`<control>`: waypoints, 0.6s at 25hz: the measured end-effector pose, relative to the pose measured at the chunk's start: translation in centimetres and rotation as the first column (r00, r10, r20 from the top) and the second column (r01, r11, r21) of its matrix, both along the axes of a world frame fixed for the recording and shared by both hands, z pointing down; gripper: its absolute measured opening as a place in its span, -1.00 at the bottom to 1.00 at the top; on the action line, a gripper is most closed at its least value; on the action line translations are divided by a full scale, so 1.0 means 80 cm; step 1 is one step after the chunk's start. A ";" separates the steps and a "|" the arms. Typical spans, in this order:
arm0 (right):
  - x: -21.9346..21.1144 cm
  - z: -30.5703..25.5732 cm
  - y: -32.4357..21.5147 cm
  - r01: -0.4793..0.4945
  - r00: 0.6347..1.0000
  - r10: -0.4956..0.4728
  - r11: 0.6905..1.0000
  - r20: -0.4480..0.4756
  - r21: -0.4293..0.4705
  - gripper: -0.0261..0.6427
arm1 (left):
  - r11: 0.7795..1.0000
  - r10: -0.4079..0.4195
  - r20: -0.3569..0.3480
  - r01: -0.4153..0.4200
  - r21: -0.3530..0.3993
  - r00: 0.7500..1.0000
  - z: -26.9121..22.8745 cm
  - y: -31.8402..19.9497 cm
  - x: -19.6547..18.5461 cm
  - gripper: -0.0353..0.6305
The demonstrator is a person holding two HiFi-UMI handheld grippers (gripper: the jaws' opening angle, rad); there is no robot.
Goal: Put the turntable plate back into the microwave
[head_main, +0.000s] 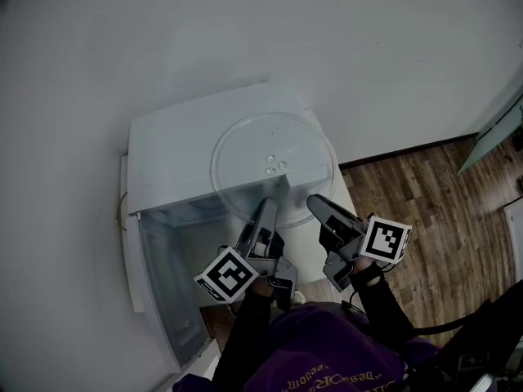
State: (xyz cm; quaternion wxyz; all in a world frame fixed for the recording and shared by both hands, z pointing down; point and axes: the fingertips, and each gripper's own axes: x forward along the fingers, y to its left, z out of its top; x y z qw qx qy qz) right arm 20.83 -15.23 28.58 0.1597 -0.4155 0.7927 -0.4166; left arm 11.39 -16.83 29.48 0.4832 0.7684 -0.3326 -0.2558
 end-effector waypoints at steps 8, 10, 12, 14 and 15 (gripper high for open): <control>0.000 0.001 0.002 -0.012 1.000 0.012 1.000 -0.018 -0.011 -0.58 | 1.000 -0.022 0.008 0.022 0.014 1.000 0.003 0.003 -0.002 -0.68; 0.000 0.000 0.005 -0.018 1.000 0.018 1.000 -0.020 -0.010 -0.59 | 1.000 -0.024 -0.049 0.024 -0.002 0.999 0.002 0.006 0.000 -0.70; 0.000 -0.003 0.006 -0.016 0.999 0.016 1.000 -0.029 -0.002 -0.59 | 0.999 -0.029 -0.090 0.027 -0.017 0.996 0.001 0.009 0.002 -0.69; -0.001 -0.005 0.009 -0.008 1.000 0.008 1.000 -0.029 0.000 -0.59 | 0.999 -0.038 -0.090 0.037 -0.009 0.995 0.000 0.013 0.000 -0.69; -0.002 -0.005 0.010 -0.005 1.000 0.005 1.000 -0.028 -0.001 -0.59 | 0.999 -0.043 -0.095 0.042 -0.008 0.995 0.000 0.015 0.000 -0.69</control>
